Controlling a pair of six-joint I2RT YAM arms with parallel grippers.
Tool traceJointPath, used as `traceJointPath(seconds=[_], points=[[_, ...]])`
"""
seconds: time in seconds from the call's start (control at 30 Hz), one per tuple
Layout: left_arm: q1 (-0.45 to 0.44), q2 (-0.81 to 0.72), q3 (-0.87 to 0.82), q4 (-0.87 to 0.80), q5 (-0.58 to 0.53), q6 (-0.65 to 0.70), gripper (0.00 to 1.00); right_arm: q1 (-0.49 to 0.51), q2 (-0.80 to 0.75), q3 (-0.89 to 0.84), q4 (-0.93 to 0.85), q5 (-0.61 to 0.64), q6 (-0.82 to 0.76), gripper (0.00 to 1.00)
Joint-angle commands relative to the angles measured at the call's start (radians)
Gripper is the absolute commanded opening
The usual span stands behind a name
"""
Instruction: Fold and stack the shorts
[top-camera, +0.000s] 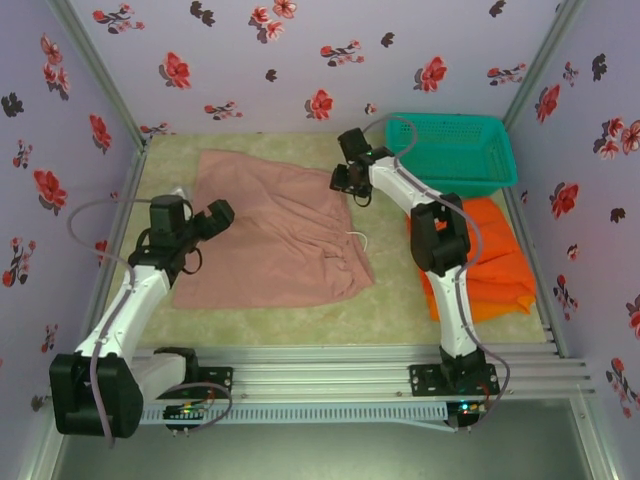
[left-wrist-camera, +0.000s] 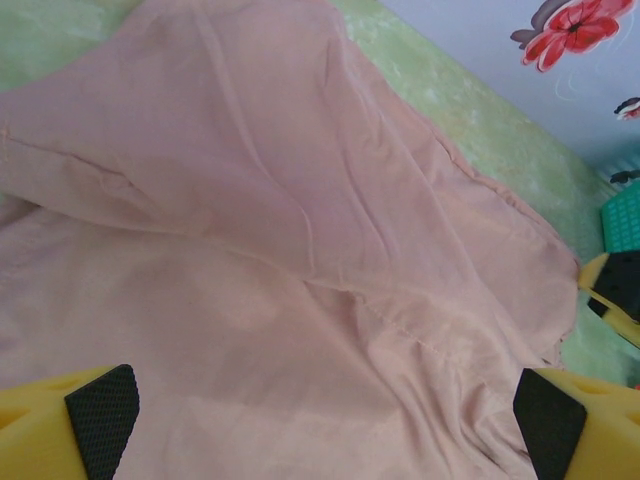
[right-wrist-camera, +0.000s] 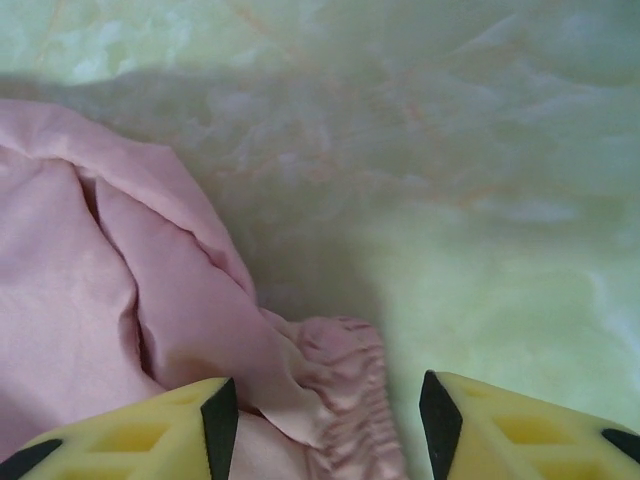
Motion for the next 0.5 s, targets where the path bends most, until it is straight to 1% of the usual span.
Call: traceJointPath(seconds=[0.0, 0.1, 0.13, 0.2, 0.23, 0.27, 0.3, 0.33, 0.4, 0.47], points=[[-0.007, -0.027, -0.020, 0.031, 0.013, -0.024, 0.99, 0.009, 0.043, 0.039, -0.050, -0.047, 0.023, 0.51], [-0.007, -0.033, -0.031, 0.033, 0.013, -0.027, 0.99, 0.008, 0.071, 0.045, -0.041, -0.083, 0.039, 0.51], [-0.008, -0.033, -0.030, 0.032, 0.015, -0.027, 0.99, 0.008, 0.081, 0.049, -0.042, -0.086, 0.042, 0.52], [-0.009, -0.031, -0.033, 0.034, 0.016, -0.024, 0.99, 0.010, 0.094, 0.048, -0.046, -0.083, 0.045, 0.57], [-0.009, -0.032, -0.035, 0.033, 0.016, -0.026, 0.99, 0.011, 0.100, 0.048, -0.046, -0.082, 0.048, 0.65], [-0.008, -0.032, -0.036, 0.035, 0.017, -0.026, 0.99, 0.011, 0.107, 0.048, -0.046, -0.083, 0.050, 0.68], [-0.009, -0.032, -0.037, 0.035, 0.017, -0.025, 0.99, 0.012, 0.115, 0.048, -0.046, -0.089, 0.053, 0.69], [-0.009, -0.031, -0.041, 0.037, 0.017, -0.027, 0.99, 0.013, 0.120, 0.049, -0.043, -0.091, 0.056, 0.69], [-0.009, -0.031, -0.044, 0.041, 0.019, -0.030, 0.99, 0.013, 0.133, 0.048, -0.042, -0.094, 0.063, 0.64], [-0.011, -0.031, -0.047, 0.043, 0.021, -0.030, 0.99, 0.013, 0.142, 0.048, -0.043, -0.095, 0.066, 0.51]])
